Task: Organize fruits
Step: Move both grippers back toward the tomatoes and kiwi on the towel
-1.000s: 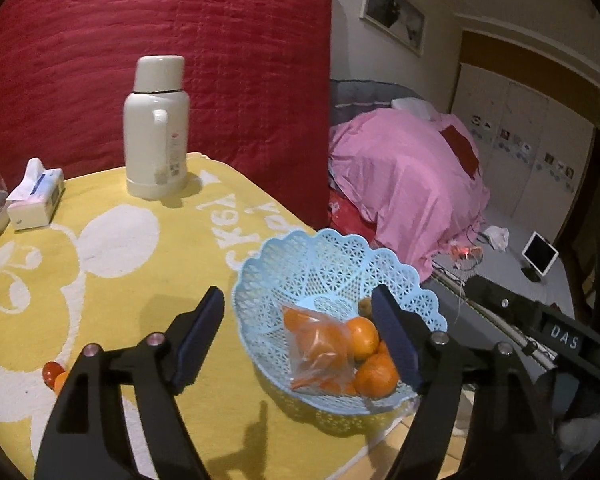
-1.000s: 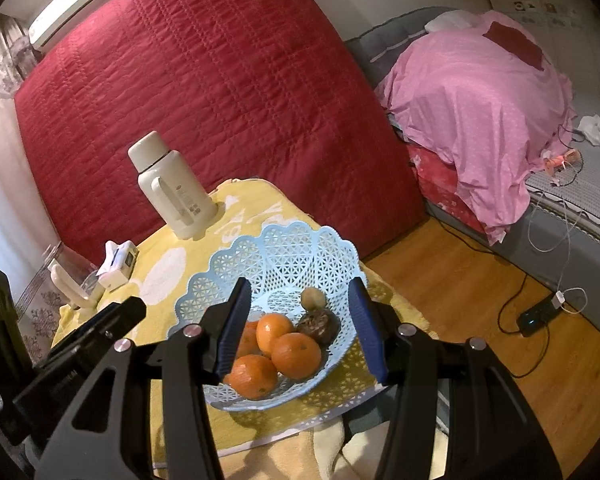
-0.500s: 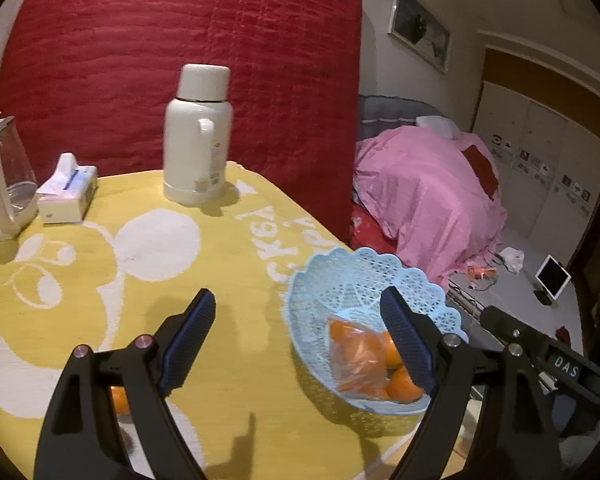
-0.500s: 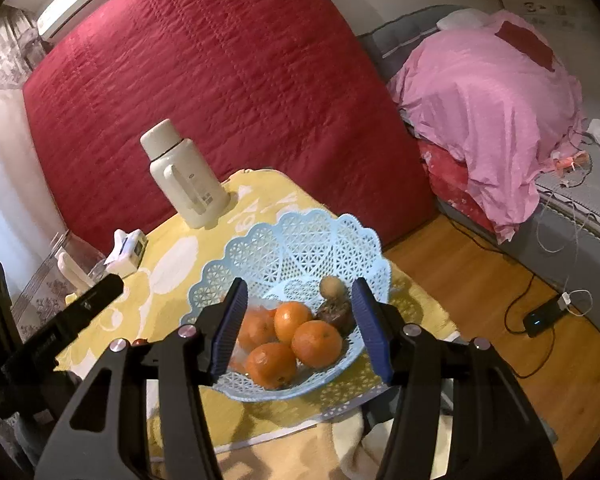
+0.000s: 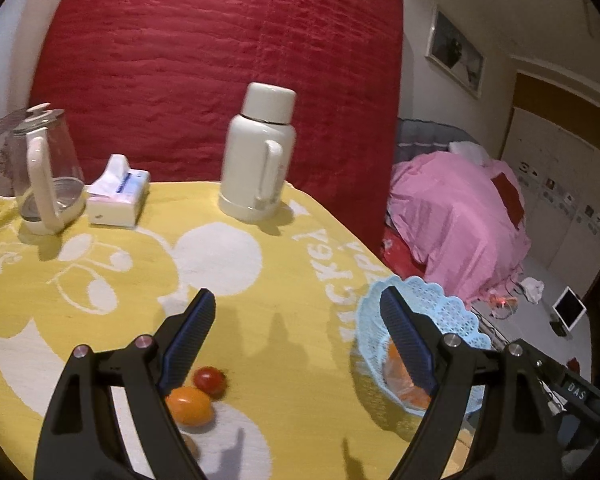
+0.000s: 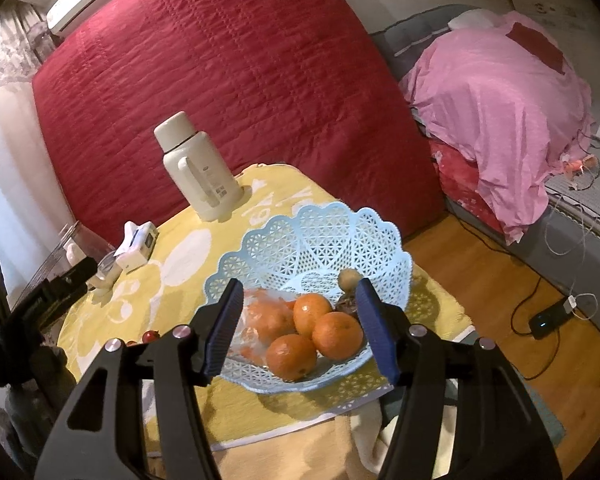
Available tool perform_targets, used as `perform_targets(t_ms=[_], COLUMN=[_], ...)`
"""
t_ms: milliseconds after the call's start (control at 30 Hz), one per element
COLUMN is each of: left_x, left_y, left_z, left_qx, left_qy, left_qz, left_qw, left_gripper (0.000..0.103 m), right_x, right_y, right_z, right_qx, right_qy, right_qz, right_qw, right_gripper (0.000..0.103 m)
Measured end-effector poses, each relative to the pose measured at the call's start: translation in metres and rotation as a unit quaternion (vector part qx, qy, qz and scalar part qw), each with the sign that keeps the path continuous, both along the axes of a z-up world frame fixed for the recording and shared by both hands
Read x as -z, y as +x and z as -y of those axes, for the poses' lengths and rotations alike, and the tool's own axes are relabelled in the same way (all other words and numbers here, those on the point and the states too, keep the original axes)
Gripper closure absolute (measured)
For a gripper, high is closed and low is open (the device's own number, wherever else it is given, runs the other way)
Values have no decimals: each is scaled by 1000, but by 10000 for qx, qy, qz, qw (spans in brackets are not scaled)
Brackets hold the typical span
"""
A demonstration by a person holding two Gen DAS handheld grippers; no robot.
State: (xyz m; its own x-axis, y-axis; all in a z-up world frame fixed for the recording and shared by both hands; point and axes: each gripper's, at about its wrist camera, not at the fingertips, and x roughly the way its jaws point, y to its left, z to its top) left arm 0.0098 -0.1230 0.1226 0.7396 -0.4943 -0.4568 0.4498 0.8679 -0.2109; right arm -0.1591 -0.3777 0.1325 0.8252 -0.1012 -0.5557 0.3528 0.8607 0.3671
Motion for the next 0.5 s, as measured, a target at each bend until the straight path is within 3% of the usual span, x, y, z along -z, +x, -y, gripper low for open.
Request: perform_targets(t_ms=[300, 367, 500], left_x=[-8, -9, -9], left_y=[8, 10, 13], left_z=[-37, -45, -58], left_qx=[-365, -450, -583], left_qy=[-85, -125, -184], left_qz=[38, 34, 13], left_qw=[9993, 9989, 9981], left_gripper=[19, 19, 18], right_x=[0, -1, -3], right_y=[3, 3, 3], right_z=[-11, -15, -21], right_qx=[-186, -233, -313], right_qy=[-17, -35, -64], right_qz=[-7, 23, 84], right_qw=[9998, 9997, 9995], right_gripper=[42, 35, 34])
